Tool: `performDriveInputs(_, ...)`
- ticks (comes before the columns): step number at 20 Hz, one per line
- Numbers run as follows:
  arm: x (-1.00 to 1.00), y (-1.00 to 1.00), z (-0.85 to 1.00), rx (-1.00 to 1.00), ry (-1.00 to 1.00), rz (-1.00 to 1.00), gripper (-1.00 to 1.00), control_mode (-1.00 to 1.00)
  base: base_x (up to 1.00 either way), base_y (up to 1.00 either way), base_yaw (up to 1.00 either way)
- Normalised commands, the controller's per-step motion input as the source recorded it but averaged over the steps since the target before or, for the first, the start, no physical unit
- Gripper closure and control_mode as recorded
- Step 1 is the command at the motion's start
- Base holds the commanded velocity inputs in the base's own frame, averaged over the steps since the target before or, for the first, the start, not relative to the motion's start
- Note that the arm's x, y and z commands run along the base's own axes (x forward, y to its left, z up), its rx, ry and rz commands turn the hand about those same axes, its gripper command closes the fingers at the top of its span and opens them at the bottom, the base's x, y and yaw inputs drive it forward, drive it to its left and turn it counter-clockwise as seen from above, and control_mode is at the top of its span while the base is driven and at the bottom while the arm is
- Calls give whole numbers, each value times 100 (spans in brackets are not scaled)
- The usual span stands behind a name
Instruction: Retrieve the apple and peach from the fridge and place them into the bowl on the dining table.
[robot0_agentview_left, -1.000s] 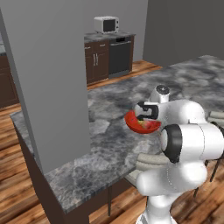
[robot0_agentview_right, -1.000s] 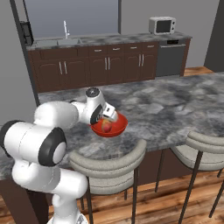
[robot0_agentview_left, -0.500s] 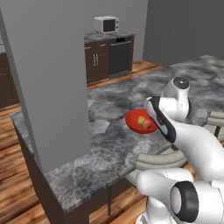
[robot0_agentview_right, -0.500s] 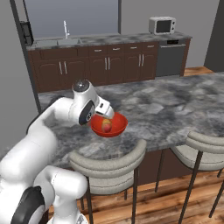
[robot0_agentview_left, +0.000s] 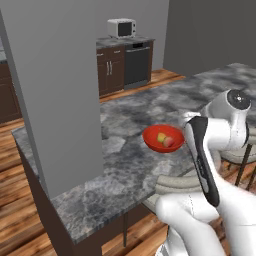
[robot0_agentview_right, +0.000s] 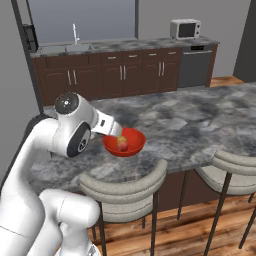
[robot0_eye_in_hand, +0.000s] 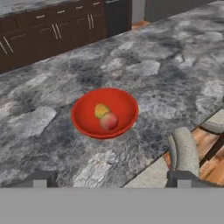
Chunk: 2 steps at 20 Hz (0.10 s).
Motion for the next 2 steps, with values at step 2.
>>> performDriveInputs(2, -100, -6, 38, 0, -20, 8, -100, -100, 0, 0, 0)
